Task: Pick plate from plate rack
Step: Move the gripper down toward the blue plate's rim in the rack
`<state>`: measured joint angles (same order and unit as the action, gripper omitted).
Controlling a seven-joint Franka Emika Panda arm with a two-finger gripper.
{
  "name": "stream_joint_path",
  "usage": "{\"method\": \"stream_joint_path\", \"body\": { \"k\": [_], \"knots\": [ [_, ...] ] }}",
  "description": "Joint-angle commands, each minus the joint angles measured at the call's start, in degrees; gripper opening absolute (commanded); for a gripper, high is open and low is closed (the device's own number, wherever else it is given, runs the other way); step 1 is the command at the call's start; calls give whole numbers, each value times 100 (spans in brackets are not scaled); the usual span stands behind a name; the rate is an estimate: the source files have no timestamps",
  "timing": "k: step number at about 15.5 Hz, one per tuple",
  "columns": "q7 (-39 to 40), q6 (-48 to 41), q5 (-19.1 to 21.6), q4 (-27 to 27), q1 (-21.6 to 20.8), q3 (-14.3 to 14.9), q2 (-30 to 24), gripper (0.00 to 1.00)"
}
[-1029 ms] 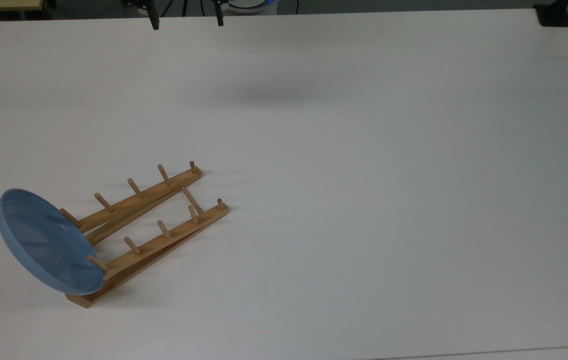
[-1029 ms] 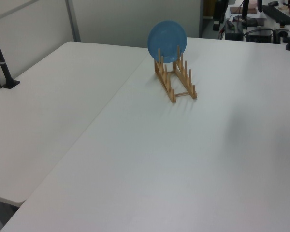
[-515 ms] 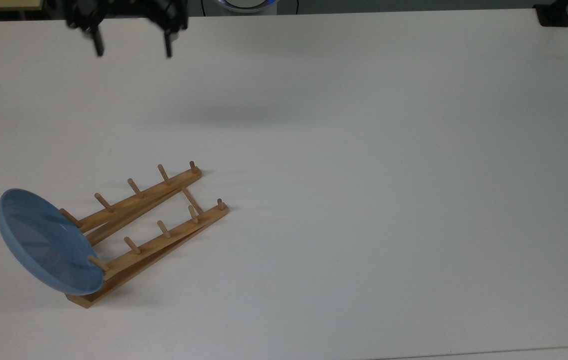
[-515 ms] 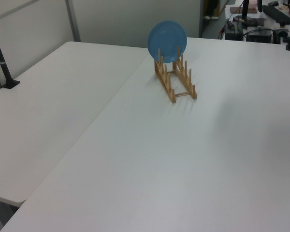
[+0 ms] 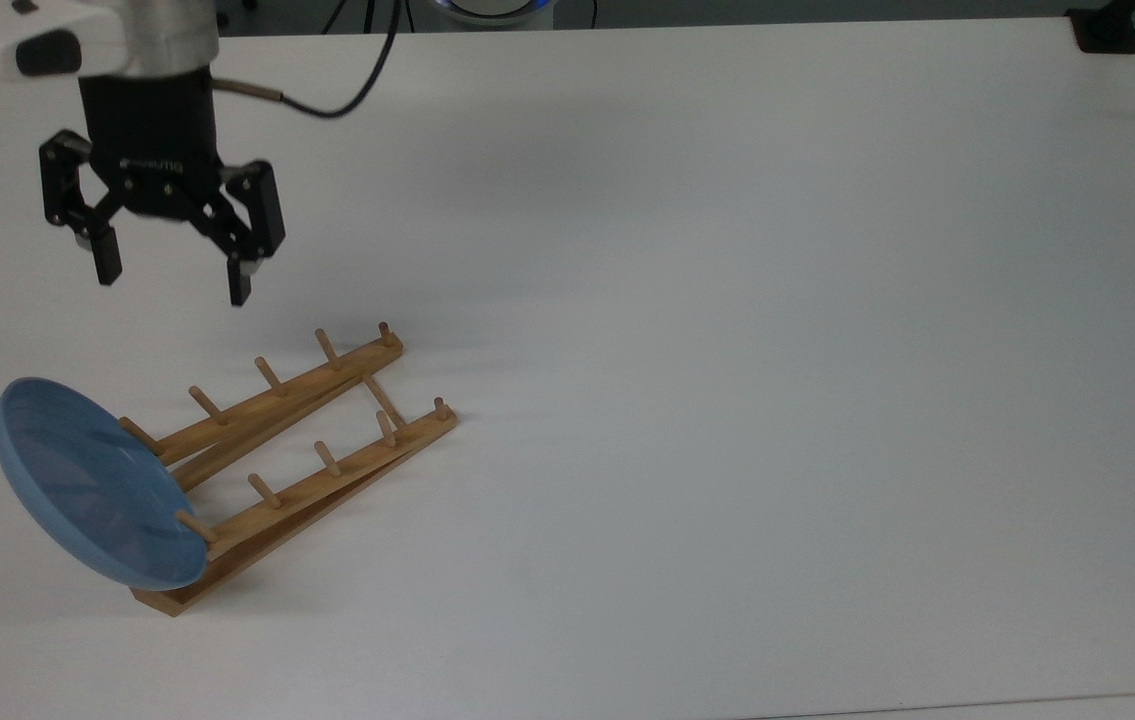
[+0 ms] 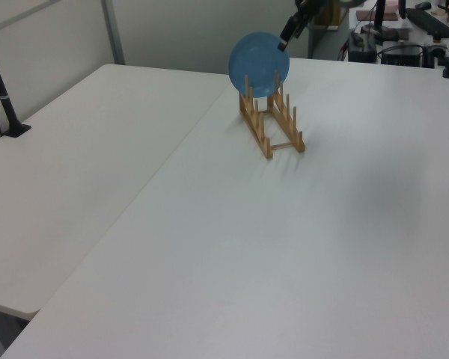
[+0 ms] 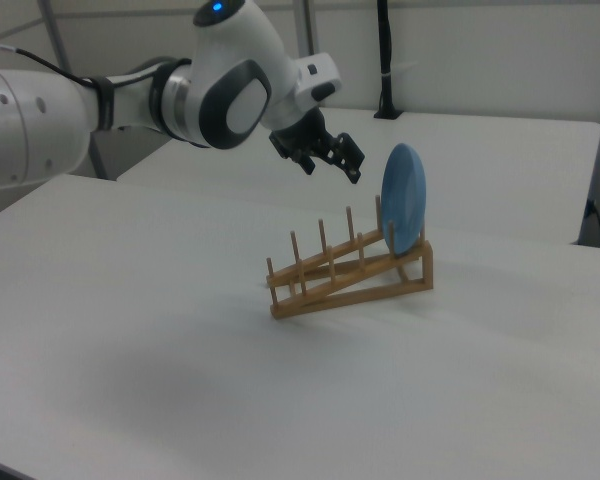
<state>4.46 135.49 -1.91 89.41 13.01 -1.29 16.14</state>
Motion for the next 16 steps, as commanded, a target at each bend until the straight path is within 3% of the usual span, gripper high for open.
{"method": "stream_joint_path", "body": {
  "k": [1,9,16],
  "knots": [
    [-534,599,-72,-2,35,23,301,100],
    [-886,2182,-73,-29,52,445,969,100],
    [-895,2350,-81,-266,210,533,1180,97]
  ]
}}
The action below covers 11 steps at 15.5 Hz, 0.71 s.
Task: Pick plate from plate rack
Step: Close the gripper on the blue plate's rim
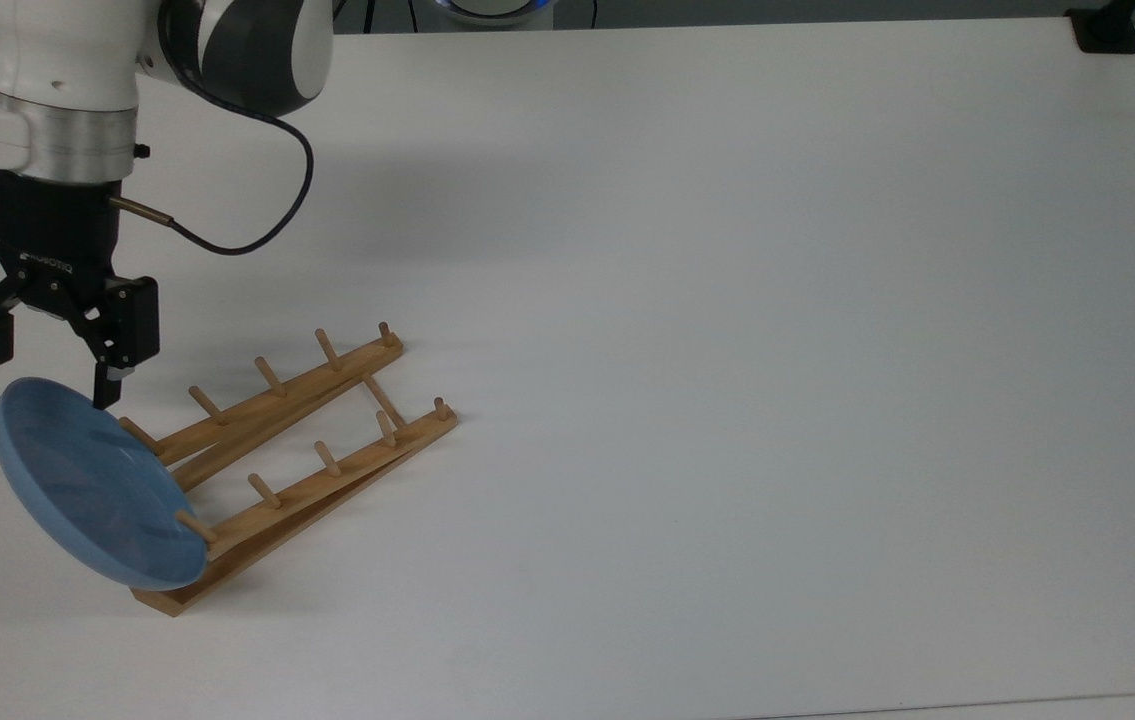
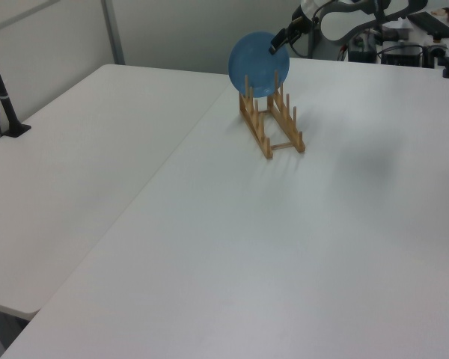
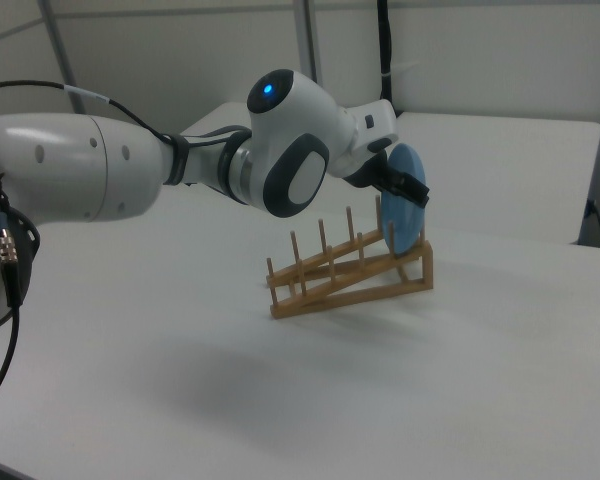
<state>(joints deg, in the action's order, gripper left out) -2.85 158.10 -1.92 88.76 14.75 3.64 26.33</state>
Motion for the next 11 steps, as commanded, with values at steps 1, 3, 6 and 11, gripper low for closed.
{"method": "stream_joint_path", "body": {
  "k": [1,3,6,11],
  "knots": [
    [-163,107,-81,-228,45,40,249,92],
    [-189,264,-55,-333,45,40,389,78],
    [-523,344,-55,-412,45,40,443,49],
    [-541,335,-28,-412,45,49,434,13]
  ]
}}
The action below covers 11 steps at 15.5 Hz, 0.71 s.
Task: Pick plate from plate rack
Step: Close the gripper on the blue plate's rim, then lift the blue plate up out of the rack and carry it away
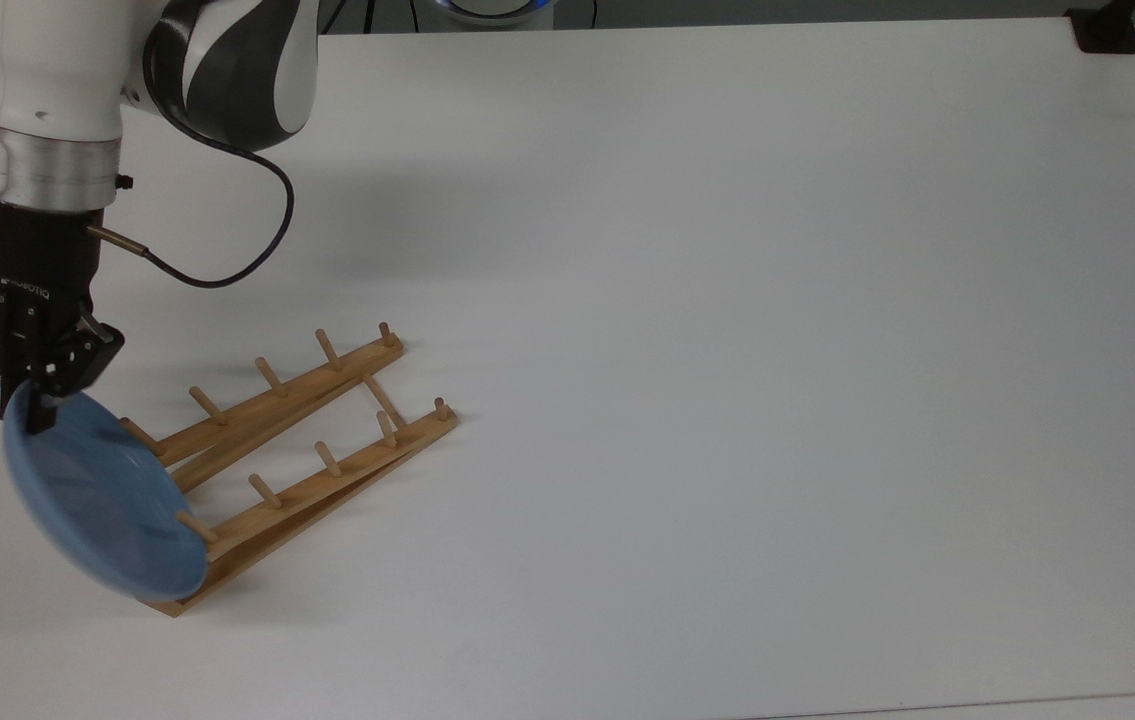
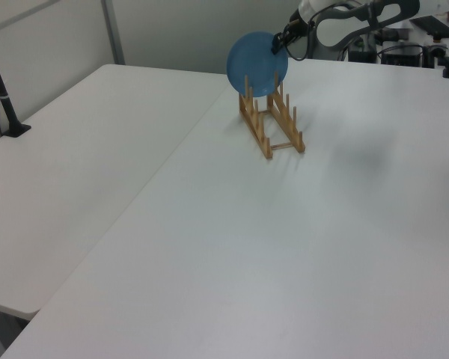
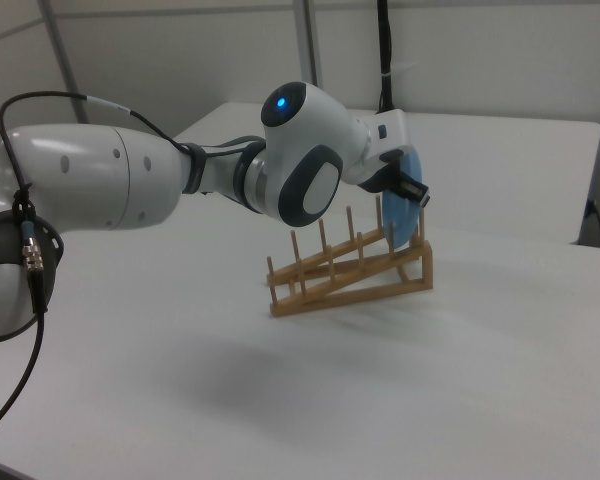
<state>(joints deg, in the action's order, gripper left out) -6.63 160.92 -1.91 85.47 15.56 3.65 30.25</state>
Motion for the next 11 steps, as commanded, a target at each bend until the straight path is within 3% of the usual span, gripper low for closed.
{"method": "stream_joint_path", "body": {
  "k": [1,7,11],
  "knots": [
    [-164,53,-28,-92,-36,48,25,13],
    [-146,36,-11,-83,17,57,-106,8],
    [-198,-122,94,-22,17,4,-536,8]
  ]
}}
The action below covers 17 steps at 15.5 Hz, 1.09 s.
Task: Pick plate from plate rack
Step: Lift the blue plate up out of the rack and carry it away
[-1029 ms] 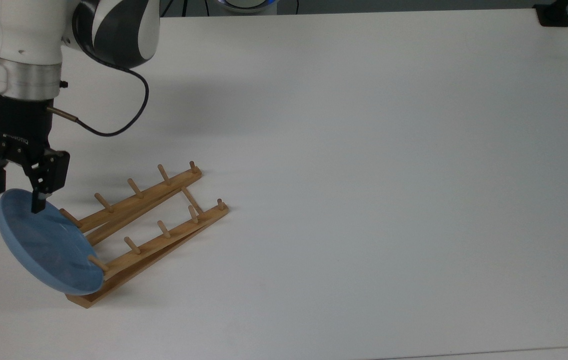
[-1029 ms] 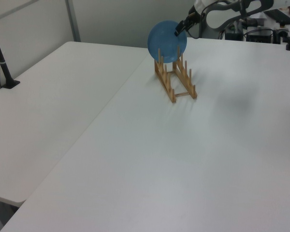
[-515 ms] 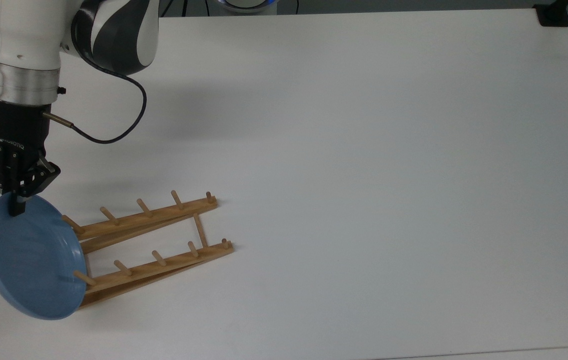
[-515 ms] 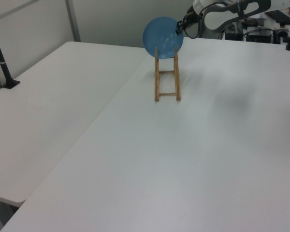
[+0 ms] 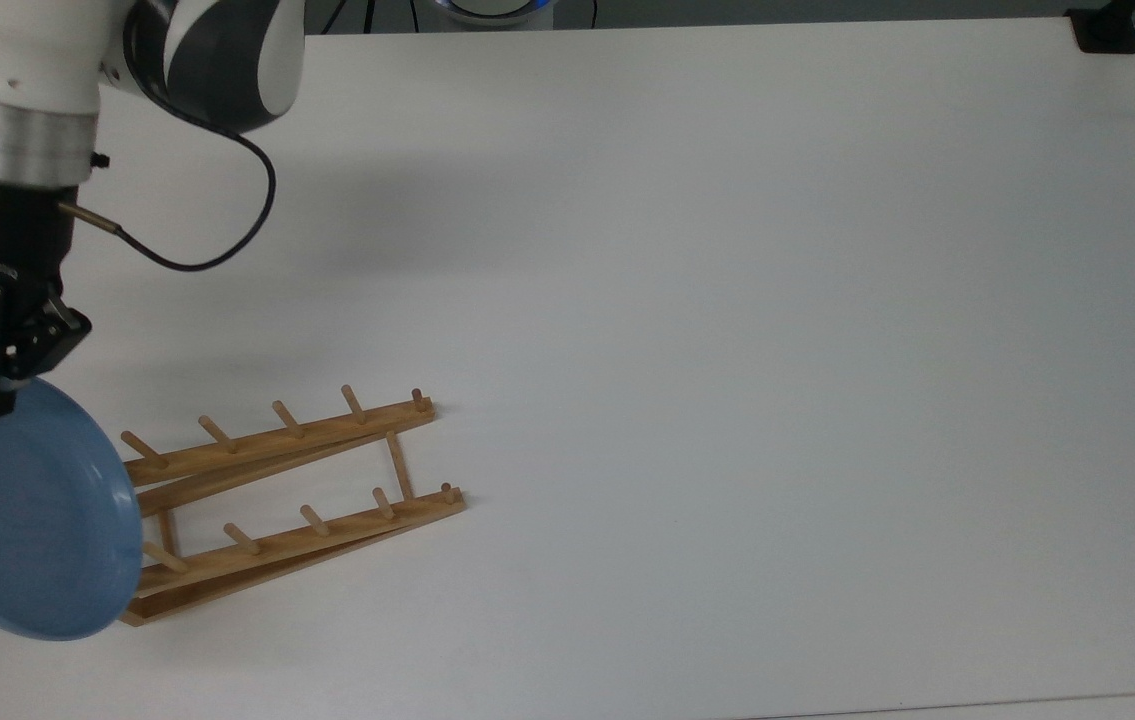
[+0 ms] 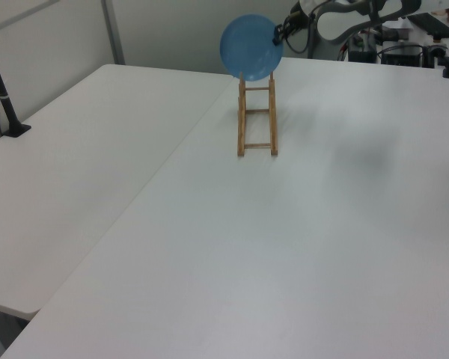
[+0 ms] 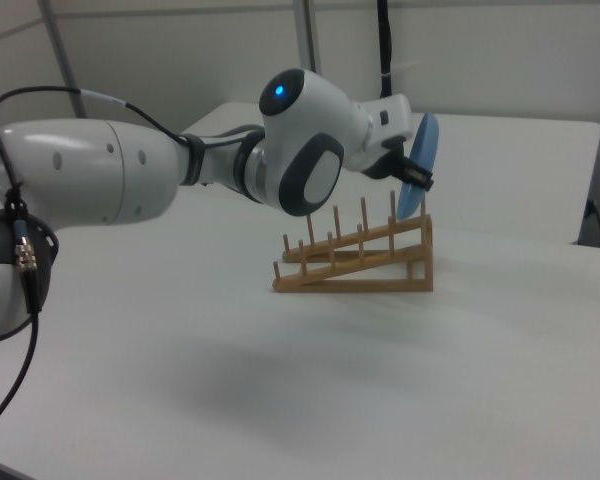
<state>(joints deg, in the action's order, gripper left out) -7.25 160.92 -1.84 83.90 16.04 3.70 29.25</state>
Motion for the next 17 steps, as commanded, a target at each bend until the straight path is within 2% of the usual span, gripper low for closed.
{"method": "stream_joint_path", "body": {
  "k": [1,3,10,13,17],
  "knots": [
    [-145,-392,148,135,-30,-27,-560,8],
    [-145,-1095,227,135,-39,-80,-850,8],
    [12,-4319,254,197,-30,-861,-1747,8],
    [652,-5516,403,310,-30,-1169,-2002,8],
    [1734,-6879,824,495,-30,-1407,-2108,8]
  ]
}}
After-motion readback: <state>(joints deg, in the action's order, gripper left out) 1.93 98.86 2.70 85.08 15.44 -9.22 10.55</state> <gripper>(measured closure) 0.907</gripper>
